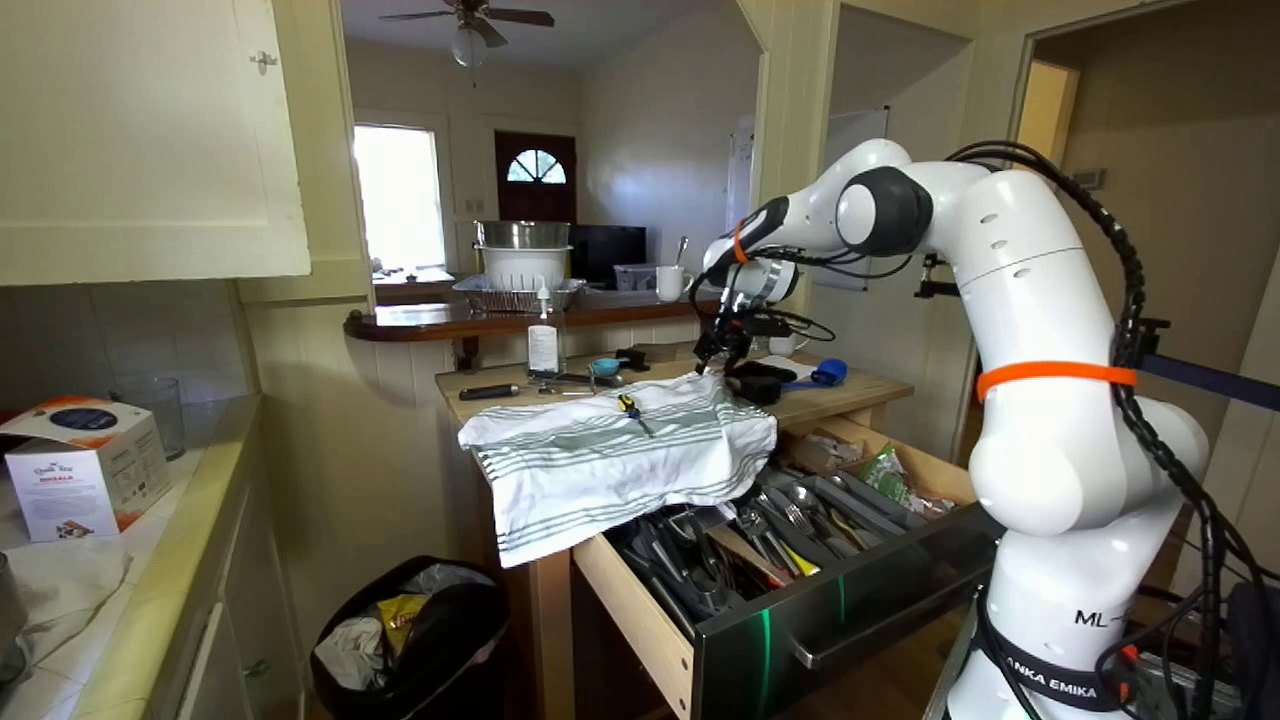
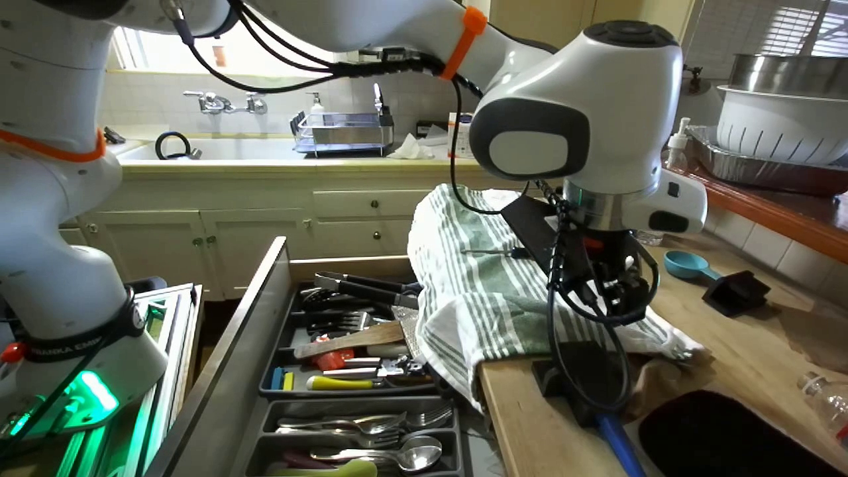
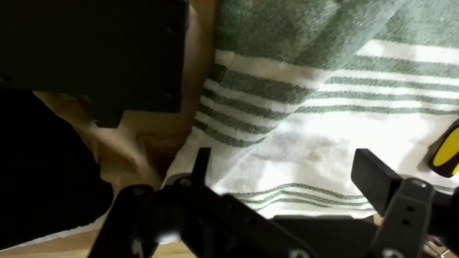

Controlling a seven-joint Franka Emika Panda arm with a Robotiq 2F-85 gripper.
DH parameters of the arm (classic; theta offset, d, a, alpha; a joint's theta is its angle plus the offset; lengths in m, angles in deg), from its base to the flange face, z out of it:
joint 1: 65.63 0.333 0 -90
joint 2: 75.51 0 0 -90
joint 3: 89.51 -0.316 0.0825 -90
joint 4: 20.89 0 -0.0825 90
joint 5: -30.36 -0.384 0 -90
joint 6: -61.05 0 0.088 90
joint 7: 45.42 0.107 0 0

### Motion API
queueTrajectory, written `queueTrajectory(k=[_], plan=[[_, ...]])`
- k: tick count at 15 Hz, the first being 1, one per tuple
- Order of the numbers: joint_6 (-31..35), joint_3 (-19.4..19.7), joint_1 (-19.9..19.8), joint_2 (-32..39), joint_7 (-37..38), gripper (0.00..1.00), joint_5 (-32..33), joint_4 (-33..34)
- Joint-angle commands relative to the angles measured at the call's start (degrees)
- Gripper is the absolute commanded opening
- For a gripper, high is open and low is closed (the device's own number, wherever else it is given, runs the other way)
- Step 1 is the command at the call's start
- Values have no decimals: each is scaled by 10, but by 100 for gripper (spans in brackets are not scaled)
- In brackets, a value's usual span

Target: Fold the cloth

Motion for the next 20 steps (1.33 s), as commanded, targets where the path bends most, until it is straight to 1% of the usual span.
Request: queueTrajectory(k=[1,5,7,8,9,10,11,15,18,19,20], plan=[[33,-14,-12,37,43,100,18,32],[68,-6,-8,61,89,100,57,42],[70,-4,-7,69,111,100,78,47],[70,-3,-7,73,121,76,88,49],[66,-3,-7,76,130,74,97,52],[57,-3,-7,80,138,68,105,56],[51,-3,-8,82,145,58,111,59],[32,-5,-8,73,168,26,121,56],[-15,-4,-2,44,190,4,121,48],[-29,-3,2,32,197,1,123,44],[-38,-2,6,20,203,0,126,40]])
